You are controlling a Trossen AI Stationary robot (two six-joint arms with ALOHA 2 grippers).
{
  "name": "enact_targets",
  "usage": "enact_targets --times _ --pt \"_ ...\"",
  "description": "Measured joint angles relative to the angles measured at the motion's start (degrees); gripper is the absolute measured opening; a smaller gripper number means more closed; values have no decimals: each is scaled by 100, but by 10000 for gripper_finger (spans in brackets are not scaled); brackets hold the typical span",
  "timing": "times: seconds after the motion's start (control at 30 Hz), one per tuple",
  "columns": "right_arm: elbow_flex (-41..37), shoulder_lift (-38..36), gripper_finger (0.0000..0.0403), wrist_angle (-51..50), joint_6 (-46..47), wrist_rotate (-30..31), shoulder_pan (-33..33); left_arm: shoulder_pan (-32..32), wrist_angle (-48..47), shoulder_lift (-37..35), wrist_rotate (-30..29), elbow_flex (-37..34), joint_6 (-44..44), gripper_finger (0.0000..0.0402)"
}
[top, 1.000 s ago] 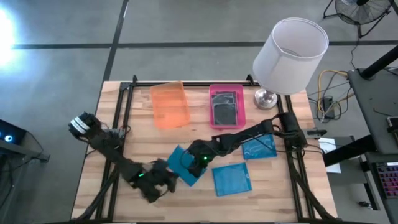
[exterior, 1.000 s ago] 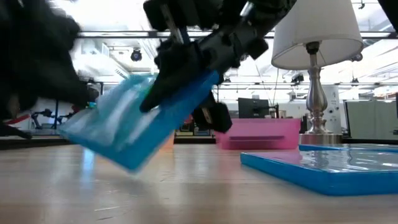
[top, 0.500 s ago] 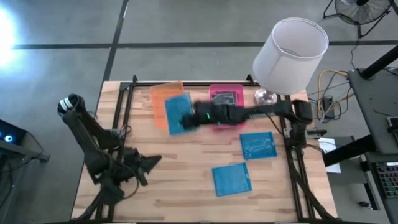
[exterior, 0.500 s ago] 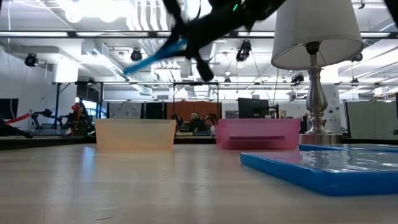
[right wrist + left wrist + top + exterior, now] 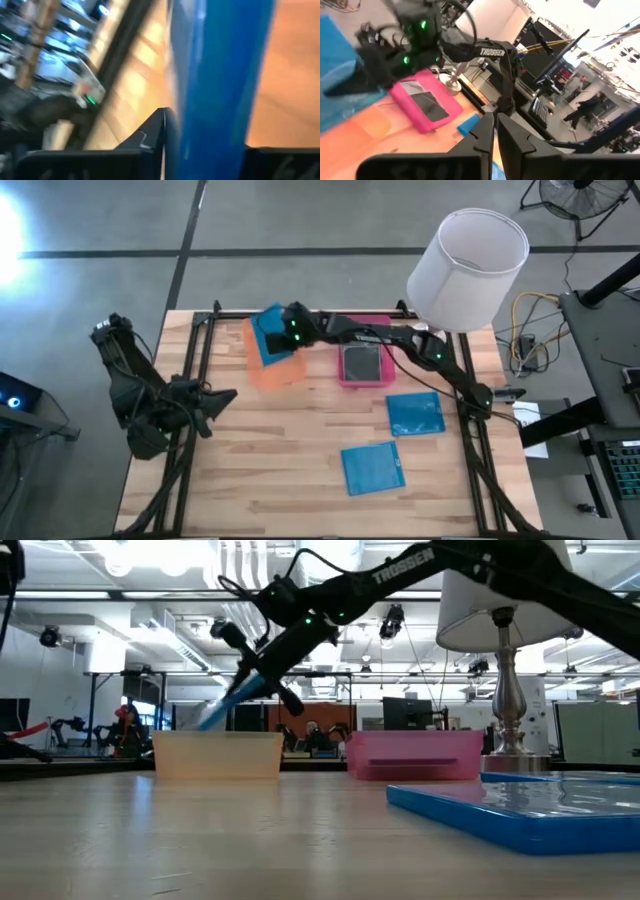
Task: Pick & place jewel cases by type
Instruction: Put the bottom left blue CD case into the orange bin, then put the bottom blue CD case into the orange bin
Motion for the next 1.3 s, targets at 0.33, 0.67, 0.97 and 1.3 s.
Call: enact_targets --times 0.33,0.67,0.97,1.3 --pt "1342 1062 155 -714 788 -883 -138 73 -37 -666 38 -473 -210 49" --pt "1357 584 255 -2283 -272 -119 -65 114 -140 -894 104 -519 -10 133" --pt "1343 -777 301 -5338 -2505 1504 847 188 -115 -682 1014 -830 -458 147" --pt "-737 -1681 284 -5715 -1120 1130 2903 1022 2512 780 2768 -1648 -405 147"
